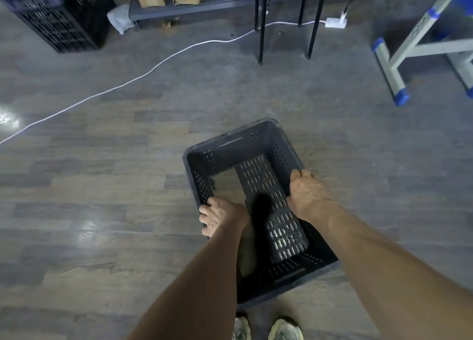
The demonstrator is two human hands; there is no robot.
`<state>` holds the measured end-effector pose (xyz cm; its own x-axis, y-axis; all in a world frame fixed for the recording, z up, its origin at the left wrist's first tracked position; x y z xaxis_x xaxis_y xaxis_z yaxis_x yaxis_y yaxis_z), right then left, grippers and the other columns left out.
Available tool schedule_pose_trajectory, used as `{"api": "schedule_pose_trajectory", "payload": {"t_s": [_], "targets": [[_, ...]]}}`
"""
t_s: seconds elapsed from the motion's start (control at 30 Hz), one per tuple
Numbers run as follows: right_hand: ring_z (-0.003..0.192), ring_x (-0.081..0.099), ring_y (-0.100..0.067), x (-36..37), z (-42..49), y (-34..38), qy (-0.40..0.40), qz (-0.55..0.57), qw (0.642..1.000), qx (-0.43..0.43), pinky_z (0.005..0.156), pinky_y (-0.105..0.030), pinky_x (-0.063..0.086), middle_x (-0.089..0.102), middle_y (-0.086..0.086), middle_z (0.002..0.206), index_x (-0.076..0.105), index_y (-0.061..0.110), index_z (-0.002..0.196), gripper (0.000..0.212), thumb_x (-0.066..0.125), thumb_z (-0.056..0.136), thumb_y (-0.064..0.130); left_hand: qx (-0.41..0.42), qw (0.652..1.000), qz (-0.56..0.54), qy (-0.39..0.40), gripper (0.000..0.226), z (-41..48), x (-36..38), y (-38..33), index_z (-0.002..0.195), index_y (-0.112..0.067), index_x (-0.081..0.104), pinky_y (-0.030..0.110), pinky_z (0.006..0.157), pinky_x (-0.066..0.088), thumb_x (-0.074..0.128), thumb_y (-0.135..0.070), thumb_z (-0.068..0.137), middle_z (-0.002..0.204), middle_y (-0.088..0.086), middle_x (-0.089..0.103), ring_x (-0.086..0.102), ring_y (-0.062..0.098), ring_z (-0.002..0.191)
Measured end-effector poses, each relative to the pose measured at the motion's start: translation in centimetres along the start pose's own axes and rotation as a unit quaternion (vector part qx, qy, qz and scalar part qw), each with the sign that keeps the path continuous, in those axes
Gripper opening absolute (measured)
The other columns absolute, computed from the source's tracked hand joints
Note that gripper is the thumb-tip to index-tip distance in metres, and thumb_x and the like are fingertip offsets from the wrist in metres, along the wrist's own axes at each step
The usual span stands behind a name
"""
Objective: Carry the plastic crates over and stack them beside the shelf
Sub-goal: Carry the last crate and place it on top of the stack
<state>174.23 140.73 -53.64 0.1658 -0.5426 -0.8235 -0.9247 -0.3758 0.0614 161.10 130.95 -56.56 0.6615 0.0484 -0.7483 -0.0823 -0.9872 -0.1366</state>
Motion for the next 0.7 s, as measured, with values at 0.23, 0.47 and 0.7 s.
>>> {"api": "schedule_pose_trajectory", "payload": {"t_s": [0.23, 0.47, 0.7], "targets": [[0.130, 0.040, -0.034, 3.9, 3.0, -2.4, -0.004, -0.002, 0.999, 0.052, 0.103, -0.040, 0.040, 0.038, -0.017, 0.142, 0.024, 0.003, 0.145, 0.068, 0.060, 0.091, 0.022, -0.037, 0.999, -0.013, -0.032, 0.064, 4.1, 2.7, 1.1, 0.141, -0.009, 0.030, 0.034, 0.103, 0.030, 0.058, -0.030, 0.088, 0.140, 0.010, 0.031, 0.030, 0.026, 0.128], [0.130, 0.039, -0.034, 6.4, 6.4, -4.4, -0.016, 0.005, 0.996, 0.083, 0.103, -0.041, 0.039, 0.038, -0.018, 0.140, 0.029, 0.003, 0.141, 0.062, 0.061, 0.090, 0.021, -0.067, 0.994, -0.006, -0.080, 0.074, 8.3, 4.2, 2.0, 0.143, -0.008, 0.026, 0.034, 0.102, 0.030, 0.067, -0.025, 0.083, 0.141, 0.013, 0.032, 0.033, 0.026, 0.128], [0.131, 0.037, -0.036, 9.2, 9.9, -4.9, -0.018, -0.002, 0.995, 0.094, 0.102, -0.043, 0.038, 0.036, -0.019, 0.141, 0.024, 0.005, 0.143, 0.067, 0.061, 0.088, 0.017, -0.046, 0.996, -0.028, -0.073, 0.087, 11.3, 6.9, 2.7, 0.149, -0.017, 0.008, 0.041, 0.104, 0.035, 0.065, -0.016, 0.083, 0.142, 0.015, 0.031, 0.037, 0.034, 0.128]]}}
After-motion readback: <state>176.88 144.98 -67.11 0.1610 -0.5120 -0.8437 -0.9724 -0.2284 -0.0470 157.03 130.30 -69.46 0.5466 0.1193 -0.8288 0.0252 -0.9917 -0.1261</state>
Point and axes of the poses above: each hand's wrist, its own z-axis towards the middle knuckle, its own x-axis out of the palm, y = z × x, the point moved 2 cm from there along z, towards the middle knuckle
